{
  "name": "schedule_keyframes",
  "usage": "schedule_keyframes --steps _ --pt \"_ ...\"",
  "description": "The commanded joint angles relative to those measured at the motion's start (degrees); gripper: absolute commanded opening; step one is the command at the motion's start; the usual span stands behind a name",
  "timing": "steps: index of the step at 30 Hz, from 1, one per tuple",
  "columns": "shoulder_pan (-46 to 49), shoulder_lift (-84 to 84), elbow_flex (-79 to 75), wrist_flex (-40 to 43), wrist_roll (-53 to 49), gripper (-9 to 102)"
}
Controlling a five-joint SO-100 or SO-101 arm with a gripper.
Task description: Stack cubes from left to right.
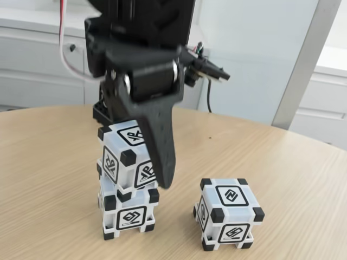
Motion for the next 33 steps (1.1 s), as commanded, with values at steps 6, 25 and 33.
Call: schedule_keyframes --steps 6,25,33 --pt "-0.44 24.08 -0.09 0.26 2.46 36" --pt "-11.69 19.16 -1.14 -0.79 12.48 29" --pt "-18.81 19.16 -1.14 -1.32 31.2 29"
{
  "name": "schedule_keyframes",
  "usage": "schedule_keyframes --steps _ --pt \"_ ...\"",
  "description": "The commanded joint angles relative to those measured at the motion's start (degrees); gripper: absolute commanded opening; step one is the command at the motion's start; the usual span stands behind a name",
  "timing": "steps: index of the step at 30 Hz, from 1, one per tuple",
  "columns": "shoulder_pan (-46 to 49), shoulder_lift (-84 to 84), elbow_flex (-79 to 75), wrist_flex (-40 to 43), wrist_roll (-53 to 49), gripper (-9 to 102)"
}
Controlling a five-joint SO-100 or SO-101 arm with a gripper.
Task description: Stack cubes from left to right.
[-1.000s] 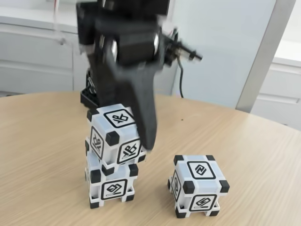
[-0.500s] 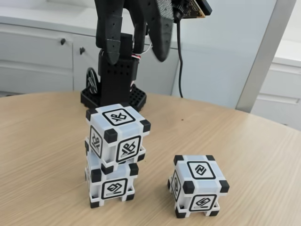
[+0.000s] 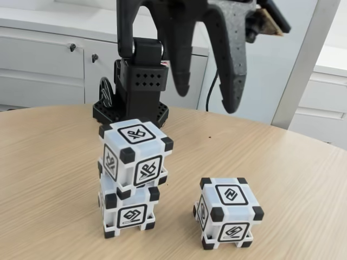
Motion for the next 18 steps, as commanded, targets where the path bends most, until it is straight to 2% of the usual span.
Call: schedule_keyframes --steps 1,8,12,18 --pt "-2.46 -0.09 -1.32 -1.76 8.88 28" --pt "-4.66 -0.26 -0.18 -11.95 14.33 27" --pt "-5.01 -4.31 -0.26 -12.83 14.68 28" --pt "-5.1 -20.04 -1.32 -12.92 14.15 28"
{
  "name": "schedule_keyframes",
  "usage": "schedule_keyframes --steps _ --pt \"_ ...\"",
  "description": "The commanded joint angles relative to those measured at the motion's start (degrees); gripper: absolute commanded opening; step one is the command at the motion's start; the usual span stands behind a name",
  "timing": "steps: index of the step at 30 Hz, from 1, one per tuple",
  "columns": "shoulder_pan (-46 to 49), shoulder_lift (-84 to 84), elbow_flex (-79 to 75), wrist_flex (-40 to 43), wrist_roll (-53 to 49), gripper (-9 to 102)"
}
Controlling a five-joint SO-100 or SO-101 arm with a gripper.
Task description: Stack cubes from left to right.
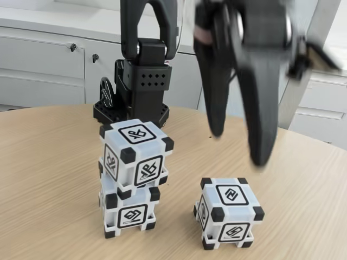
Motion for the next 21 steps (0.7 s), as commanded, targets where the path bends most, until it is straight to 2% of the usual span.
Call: schedule_keyframes --steps 1,9,15,21 --pt "0.35 -7.38 -1.32 -0.7 -0.35 28" --pt "0.44 -13.01 -1.41 -1.14 -1.67 28" --pt "0.35 -13.1 -0.44 -7.73 -2.29 31" --pt "-4.92 -13.1 -0.35 -7.47 -1.32 33"
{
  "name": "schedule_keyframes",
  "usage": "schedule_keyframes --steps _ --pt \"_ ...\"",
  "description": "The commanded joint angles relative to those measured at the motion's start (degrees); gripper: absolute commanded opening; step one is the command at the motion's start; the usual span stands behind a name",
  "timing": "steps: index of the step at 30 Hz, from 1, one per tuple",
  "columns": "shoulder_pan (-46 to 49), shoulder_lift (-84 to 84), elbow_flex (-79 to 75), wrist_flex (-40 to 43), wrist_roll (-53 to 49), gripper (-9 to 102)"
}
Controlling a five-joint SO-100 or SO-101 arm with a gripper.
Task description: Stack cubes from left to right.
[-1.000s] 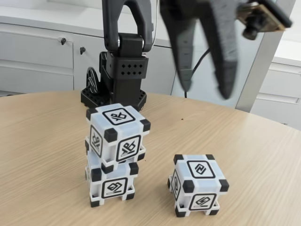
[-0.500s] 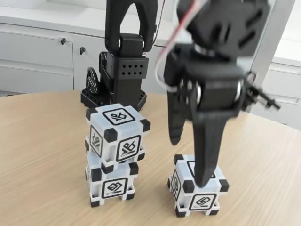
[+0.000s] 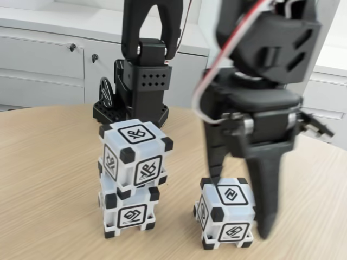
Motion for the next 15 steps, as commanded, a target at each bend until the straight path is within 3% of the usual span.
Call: schedule_keyframes --steps 1,15 --pt "-2.55 0.35 -0.35 -0.09 0.88 33" --pt "-3.87 1.85 -0.26 0.26 3.43 31"
